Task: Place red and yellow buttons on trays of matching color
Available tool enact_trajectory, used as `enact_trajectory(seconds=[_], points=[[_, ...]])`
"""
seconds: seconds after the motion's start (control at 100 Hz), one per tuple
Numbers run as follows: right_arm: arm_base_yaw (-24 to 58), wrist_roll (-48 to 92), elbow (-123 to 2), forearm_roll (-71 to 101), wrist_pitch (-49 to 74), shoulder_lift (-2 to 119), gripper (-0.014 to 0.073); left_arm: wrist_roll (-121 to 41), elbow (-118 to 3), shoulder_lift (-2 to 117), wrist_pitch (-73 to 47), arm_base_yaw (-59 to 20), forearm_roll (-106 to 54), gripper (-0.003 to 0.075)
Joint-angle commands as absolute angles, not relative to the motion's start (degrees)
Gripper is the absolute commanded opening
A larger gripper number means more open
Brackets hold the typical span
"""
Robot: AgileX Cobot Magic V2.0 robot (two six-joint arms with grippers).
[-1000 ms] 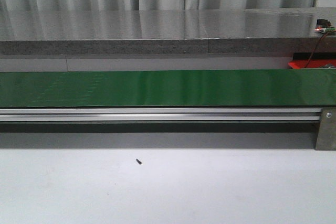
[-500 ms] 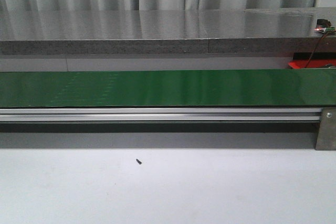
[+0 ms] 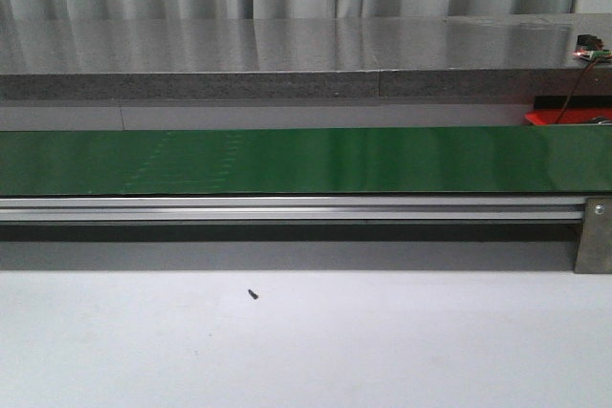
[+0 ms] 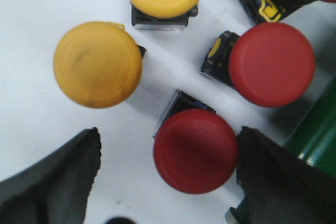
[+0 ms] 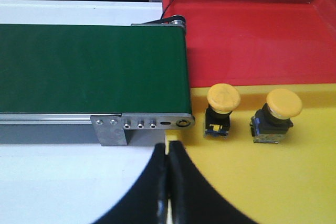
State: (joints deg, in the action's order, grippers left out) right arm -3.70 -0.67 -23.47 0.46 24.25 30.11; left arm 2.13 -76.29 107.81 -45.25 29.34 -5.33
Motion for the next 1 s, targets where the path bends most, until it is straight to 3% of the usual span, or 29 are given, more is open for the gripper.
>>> enact_trajectory(seconds=[0.0,0.23,0.33,0.61,0.99], points=[[-4.00,-0.68,-24.89,0.00,20.24,30.21,-0.0067,2.58,-77.98,106.17,-43.32,29.43,-6.26,0.0417],[-4.00,-0.68,-24.89,0.00,20.17,30.21,-0.0067,2.19,-77.98,106.74,-42.13,29.43,-6.40,0.0178],[-4.00,-0.68,-24.89,0.00,20.17,30.21,-0.0067,2.08,-77.98,105.98,-42.13,29.43,-6.40,0.0122],[-4.00,-0.68,-24.89,0.00,20.17,30.21,-0.0067,0.47,-77.98,96.65,-43.70,28.67,-6.29,0.0116],[-4.00,-0.68,-24.89,0.00,20.17,30.21,-0.0067,0.47,-77.98,93.04,-44.67,18.40,-5.66,0.0116]])
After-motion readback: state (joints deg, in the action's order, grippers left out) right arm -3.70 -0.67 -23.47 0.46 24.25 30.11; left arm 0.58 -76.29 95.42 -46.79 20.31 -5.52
